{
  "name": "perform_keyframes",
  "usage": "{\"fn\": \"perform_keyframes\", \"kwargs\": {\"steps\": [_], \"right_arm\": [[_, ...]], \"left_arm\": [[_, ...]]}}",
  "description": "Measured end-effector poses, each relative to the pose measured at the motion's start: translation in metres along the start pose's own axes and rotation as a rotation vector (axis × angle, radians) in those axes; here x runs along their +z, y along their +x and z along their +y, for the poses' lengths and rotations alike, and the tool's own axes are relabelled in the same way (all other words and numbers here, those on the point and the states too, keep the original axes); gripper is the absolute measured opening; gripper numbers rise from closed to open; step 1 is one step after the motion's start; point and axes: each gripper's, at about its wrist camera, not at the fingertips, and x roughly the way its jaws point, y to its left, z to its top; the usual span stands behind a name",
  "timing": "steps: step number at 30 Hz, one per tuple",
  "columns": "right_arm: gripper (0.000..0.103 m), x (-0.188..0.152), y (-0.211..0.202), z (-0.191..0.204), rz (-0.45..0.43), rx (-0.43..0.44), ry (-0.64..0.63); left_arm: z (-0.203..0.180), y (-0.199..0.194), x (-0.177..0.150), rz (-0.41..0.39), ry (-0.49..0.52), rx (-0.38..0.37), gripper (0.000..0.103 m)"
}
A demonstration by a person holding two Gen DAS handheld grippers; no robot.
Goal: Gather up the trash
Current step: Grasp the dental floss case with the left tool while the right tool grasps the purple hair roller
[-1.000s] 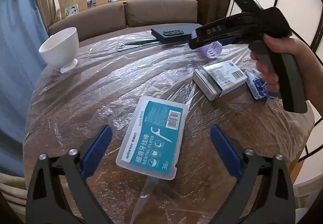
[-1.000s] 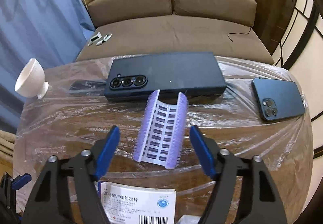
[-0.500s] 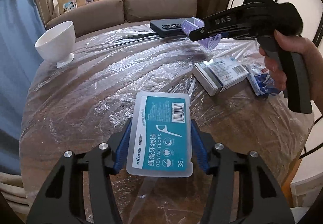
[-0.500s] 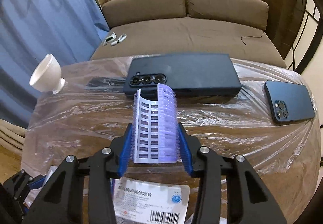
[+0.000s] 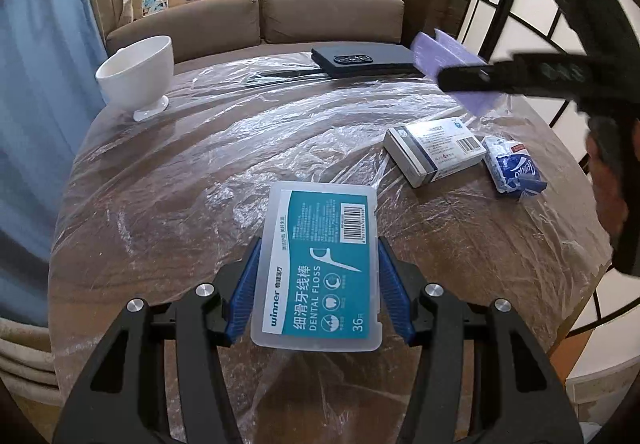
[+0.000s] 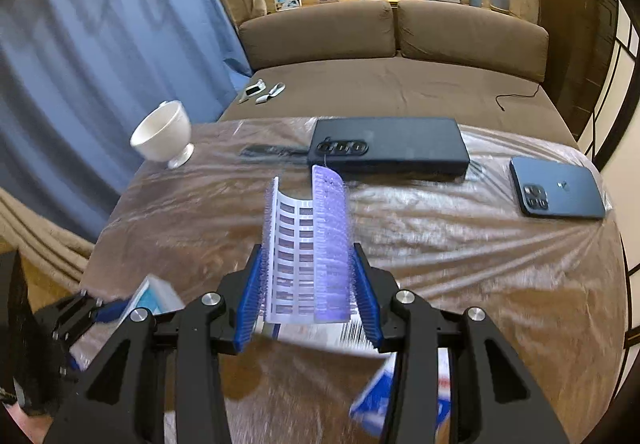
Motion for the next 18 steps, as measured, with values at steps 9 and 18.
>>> {"fn": "perform_keyframes", "kwargs": {"steps": [9,18], "right_arm": [[0.042,-0.054,-0.029,0.006,0.033,0.022,-0.015],[0.042,-0.101,-0.055,0.011,0.051,0.027,-0.014]], "left_arm": [[-0.007,-0.016,-0.012,-0.009,0.01,0.031,0.056],[-0.017,-0.03,-0.027,-0.003,0.017,0.04,0.056]]}}
